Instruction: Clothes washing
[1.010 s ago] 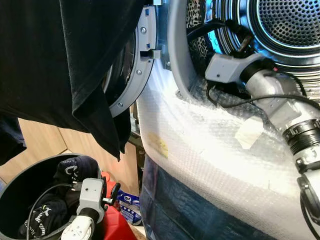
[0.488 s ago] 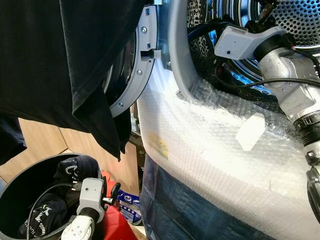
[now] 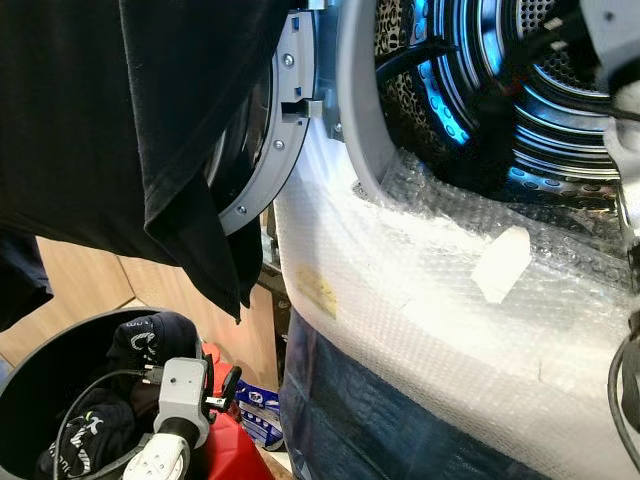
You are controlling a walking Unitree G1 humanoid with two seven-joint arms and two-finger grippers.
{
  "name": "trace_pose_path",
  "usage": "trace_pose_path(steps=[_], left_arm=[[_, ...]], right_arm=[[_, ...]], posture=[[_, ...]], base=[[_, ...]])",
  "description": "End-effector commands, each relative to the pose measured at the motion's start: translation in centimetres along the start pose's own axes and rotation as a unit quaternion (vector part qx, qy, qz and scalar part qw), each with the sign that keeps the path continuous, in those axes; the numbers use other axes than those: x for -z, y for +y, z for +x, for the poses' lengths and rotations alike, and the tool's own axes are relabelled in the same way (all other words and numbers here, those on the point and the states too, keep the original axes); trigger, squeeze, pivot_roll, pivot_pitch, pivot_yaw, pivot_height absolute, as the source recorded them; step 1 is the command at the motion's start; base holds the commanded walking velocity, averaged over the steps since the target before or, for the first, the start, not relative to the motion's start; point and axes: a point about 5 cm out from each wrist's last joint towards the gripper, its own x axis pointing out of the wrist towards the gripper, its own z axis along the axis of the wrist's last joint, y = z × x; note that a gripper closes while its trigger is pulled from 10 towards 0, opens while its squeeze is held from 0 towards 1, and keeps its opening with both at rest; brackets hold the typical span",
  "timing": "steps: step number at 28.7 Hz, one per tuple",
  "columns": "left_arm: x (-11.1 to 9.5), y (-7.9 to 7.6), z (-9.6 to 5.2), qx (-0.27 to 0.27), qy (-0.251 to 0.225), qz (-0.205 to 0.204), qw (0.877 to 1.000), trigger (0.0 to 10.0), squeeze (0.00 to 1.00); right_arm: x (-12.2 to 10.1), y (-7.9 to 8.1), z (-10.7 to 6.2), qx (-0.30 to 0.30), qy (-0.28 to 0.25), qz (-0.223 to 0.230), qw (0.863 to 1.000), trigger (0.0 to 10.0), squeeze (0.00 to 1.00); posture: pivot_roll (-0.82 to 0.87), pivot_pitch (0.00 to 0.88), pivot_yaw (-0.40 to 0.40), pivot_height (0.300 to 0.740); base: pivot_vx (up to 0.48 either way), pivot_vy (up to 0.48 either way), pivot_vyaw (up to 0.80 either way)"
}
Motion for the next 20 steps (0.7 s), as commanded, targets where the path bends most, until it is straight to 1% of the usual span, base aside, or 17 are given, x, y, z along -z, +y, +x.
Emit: trace_pose_path(steps=[1,2,3,4,7,8,9,10,11,13,15,17,20], left_arm=[[1.0,-0.8,-0.4,0.021,0.025,-0.003,0.999,10.0,0.00],[1.0,-0.8,-0.4,0.023,0.025,-0.003,0.999,10.0,0.00],[1.1,-0.9,-0.5,0.026,0.026,-0.002,0.999,10.0,0.00],[1.1,-0.9,-0.5,0.027,0.027,-0.002,0.999,10.0,0.00],[1.1,-1.0,-0.6,0.030,0.028,-0.003,0.999,10.0,0.00],[1.1,-1.0,-0.6,0.032,0.029,-0.003,0.999,10.0,0.00],[1.2,-1.1,-0.7,0.034,0.029,-0.003,0.999,10.0,0.00],[1.2,-1.1,-0.7,0.036,0.030,-0.003,0.999,10.0,0.00],[1.2,-1.2,-0.7,0.037,0.030,-0.002,0.999,10.0,0.00],[1.0,-1.3,-0.6,0.039,0.029,-0.002,0.999,10.0,0.00],[0.9,-1.2,-0.7,0.039,0.029,-0.002,0.999,10.0,0.00],[0.9,-1.2,-0.7,0.039,0.029,-0.002,0.999,10.0,0.00],[0.9,-1.2,-0.8,0.040,0.029,-0.001,0.999,10.0,0.00]], right_arm=[[-0.9,-0.9,-0.1,0.004,-0.016,0.018,1.000,10.0,0.00],[-0.8,-1.0,-0.3,0.004,-0.013,0.031,0.999,10.0,0.00],[-0.6,-1.3,-0.6,0.000,-0.005,0.075,0.997,10.0,0.00],[-0.6,-1.4,-0.7,-0.001,-0.003,0.089,0.996,10.0,0.00],[-0.9,-2.1,-1.2,-0.001,-0.005,0.158,0.987,10.0,0.00],[-1.0,-2.1,-1.5,-0.005,-0.004,0.202,0.979,10.0,0.00],[-1.1,-2.0,-1.6,-0.010,-0.003,0.229,0.973,10.0,0.00],[-1.2,-1.8,-1.8,-0.015,-0.001,0.254,0.967,10.0,0.00],[-1.3,-1.7,-1.9,-0.018,0.000,0.268,0.963,10.0,0.00],[-1.5,-1.0,-2.2,-0.038,0.004,0.322,0.946,10.0,0.00],[-1.6,-0.7,-2.3,-0.046,0.007,0.343,0.938,10.0,0.00],[-1.7,-0.7,-2.3,-0.047,0.008,0.344,0.938,10.0,0.00],[-1.7,0.0,-2.5,-0.064,0.017,0.364,0.929,10.0,0.00]], posture=[[0.08,0.000,0.000,0.740],[0.07,0.000,0.001,0.740],[0.07,0.000,0.001,0.740],[0.07,0.000,0.002,0.740],[0.07,0.000,0.007,0.740],[0.07,0.000,0.010,0.740],[0.07,0.000,0.011,0.740],[0.07,0.000,0.012,0.740],[0.07,0.000,0.012,0.740],[0.07,0.000,0.013,0.740],[0.07,0.000,0.015,0.740],[0.07,0.000,0.015,0.740],[0.08,0.000,0.011,0.740]], base=[[0.000,0.000,0.00],[0.000,0.000,0.00],[0.000,0.000,0.00],[0.000,0.000,0.00],[0.000,0.000,0.00],[0.000,0.000,0.00],[0.000,0.000,0.00],[0.000,0.000,0.00],[0.000,0.000,0.00],[0.000,0.000,0.00],[0.000,0.000,0.00],[0.000,0.000,0.00],[0.000,0.000,0.00]])
